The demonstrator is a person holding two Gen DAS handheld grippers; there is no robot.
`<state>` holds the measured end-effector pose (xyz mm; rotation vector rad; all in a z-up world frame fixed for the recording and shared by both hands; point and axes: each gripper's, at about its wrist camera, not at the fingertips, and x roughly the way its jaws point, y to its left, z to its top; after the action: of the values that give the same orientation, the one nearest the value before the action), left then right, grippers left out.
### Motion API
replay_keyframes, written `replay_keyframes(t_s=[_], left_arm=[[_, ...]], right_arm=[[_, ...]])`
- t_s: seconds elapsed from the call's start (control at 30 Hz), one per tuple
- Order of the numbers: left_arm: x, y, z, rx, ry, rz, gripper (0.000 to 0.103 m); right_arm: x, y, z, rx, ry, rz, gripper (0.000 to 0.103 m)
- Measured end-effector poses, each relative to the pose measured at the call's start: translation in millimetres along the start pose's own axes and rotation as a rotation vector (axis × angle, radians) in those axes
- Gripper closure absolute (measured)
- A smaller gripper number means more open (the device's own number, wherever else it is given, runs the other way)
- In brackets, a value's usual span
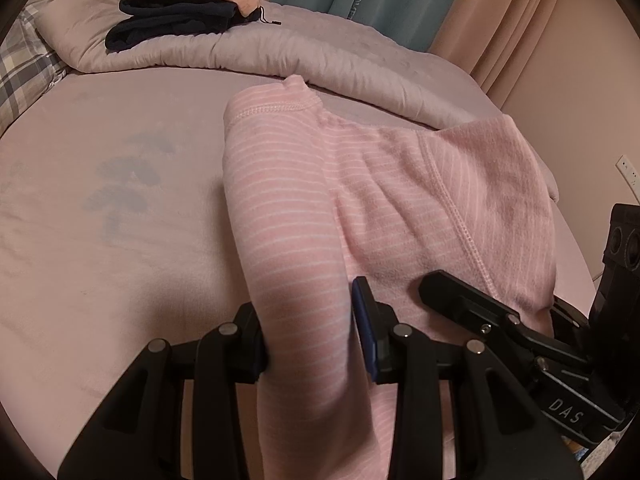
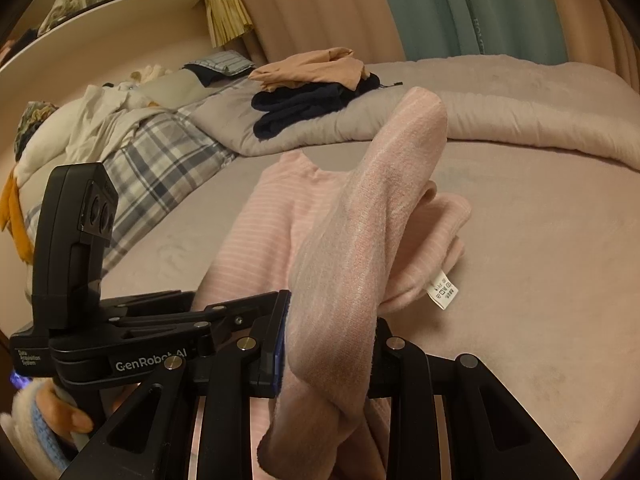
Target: Fold small clothes
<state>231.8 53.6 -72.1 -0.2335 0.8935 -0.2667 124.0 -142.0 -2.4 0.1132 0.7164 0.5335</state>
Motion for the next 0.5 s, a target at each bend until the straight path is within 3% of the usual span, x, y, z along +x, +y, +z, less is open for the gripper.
replay_keyframes(t_s=[0.5], left_arm=[[4.0,0.6,-1.8,0.001,0.006,0.005,0.068]], right_arm=[[3.2,-0.1,-0.3,0.001,0.007,-0.002,0.073]])
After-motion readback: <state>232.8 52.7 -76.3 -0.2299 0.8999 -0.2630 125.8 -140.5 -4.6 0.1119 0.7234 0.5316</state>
